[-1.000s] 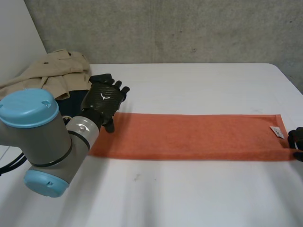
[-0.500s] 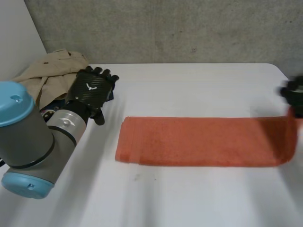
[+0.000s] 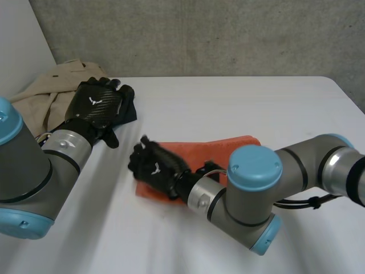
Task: Fold the laundry.
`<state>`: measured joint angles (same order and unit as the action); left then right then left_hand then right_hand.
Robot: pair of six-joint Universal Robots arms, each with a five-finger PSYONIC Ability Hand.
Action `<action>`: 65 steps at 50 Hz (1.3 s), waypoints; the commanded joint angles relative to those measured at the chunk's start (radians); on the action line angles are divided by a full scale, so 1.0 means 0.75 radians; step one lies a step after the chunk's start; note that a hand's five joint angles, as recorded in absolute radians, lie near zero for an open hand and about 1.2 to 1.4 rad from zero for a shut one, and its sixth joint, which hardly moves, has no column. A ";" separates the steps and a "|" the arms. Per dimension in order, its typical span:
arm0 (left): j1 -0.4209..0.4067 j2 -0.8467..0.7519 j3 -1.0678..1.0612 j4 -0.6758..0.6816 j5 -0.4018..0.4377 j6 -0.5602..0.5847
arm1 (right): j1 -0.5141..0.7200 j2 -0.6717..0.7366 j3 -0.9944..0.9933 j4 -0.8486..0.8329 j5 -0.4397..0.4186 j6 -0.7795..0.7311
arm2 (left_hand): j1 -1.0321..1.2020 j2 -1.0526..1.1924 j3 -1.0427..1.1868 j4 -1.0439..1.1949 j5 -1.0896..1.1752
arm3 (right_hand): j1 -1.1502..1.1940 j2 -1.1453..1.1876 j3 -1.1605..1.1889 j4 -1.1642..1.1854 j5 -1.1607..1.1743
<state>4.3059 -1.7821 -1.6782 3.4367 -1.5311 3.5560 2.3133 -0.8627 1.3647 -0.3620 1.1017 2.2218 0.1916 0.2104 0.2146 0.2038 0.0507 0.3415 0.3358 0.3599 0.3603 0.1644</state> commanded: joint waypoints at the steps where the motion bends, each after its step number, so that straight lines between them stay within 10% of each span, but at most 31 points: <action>1: -0.012 -0.007 0.031 0.003 0.000 0.002 | -0.082 -0.187 0.097 0.147 0.327 0.299 | -0.023 -0.048 -0.053 -0.039 -0.068 | -0.223 -0.215 -0.247 -0.248 -0.219; 6: -0.049 -0.029 0.047 0.020 0.000 0.004 | -0.247 -0.349 0.238 0.290 0.302 0.619 | -0.023 -0.048 -0.053 -0.039 -0.068 | -0.223 -0.215 -0.247 -0.248 -0.219; 12: -0.106 -0.084 0.053 0.044 0.000 0.004 | -0.498 -0.371 0.450 0.307 0.315 0.505 | -0.023 -0.048 -0.053 -0.039 -0.068 | -0.214 -0.207 -0.239 -0.239 -0.211; 16: -0.110 -0.111 0.045 0.044 0.000 0.004 | -0.646 -0.373 0.557 0.252 0.319 0.321 | -0.023 -0.048 -0.053 -0.039 -0.068 | 0.268 0.275 0.243 0.242 0.271; 19: -0.115 -0.115 0.045 0.044 0.000 0.004 | -0.716 -0.376 0.592 0.201 0.323 0.235 | -0.023 -0.048 -0.053 -0.039 -0.068 | 1.400 1.407 1.375 1.374 1.403; 22: -0.117 -0.115 0.053 0.044 0.000 0.004 | -0.722 -0.392 0.602 0.062 0.351 0.224 | -0.023 -0.048 -0.053 -0.039 -0.068 | 1.406 1.414 1.382 1.381 1.410; 33: -0.119 -0.068 0.045 0.042 -0.012 0.002 | -0.291 -0.435 0.390 -0.067 0.341 0.367 | -0.023 -0.048 -0.053 -0.039 -0.068 | 1.406 1.414 1.382 1.381 1.410; 43: -0.106 -0.054 0.004 0.038 -0.022 -0.006 | 0.027 -0.132 0.265 -0.049 -0.045 0.384 | -0.023 -0.048 -0.053 -0.039 -0.068 | 1.406 1.414 1.382 1.381 1.410; 44: -0.106 -0.054 0.004 0.038 -0.022 -0.010 | 0.027 -0.120 0.256 -0.045 -0.041 0.388 | -0.023 -0.048 -0.053 -0.039 -0.068 | 1.406 1.414 1.382 1.381 1.410; 48: -0.115 -0.054 0.014 0.038 -0.022 -0.047 | 0.020 -0.142 0.209 -0.012 0.087 0.482 | -0.023 -0.048 -0.053 -0.039 -0.068 | -0.223 -0.215 -0.247 -0.248 -0.219; 53: -0.127 -0.052 0.041 0.036 -0.024 -0.129 | -0.133 -0.275 0.201 0.018 0.341 0.776 | -0.022 -0.047 -0.052 -0.038 -0.067 | -0.223 -0.215 -0.247 -0.248 -0.219; 65: -0.401 -0.285 0.254 -0.125 -0.208 -0.373 | -0.282 -0.280 0.066 0.419 0.351 1.016 | -0.014 -0.039 -0.044 -0.030 -0.059 | -0.223 -0.215 -0.247 -0.248 -0.219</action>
<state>4.0819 -1.8825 -1.5536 3.4221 -1.6098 3.3155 2.1154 -1.1376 1.4856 -0.1801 1.3759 2.9500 0.1916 0.2104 0.2146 0.2038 0.0507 0.2241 0.2133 0.2098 0.2104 0.0439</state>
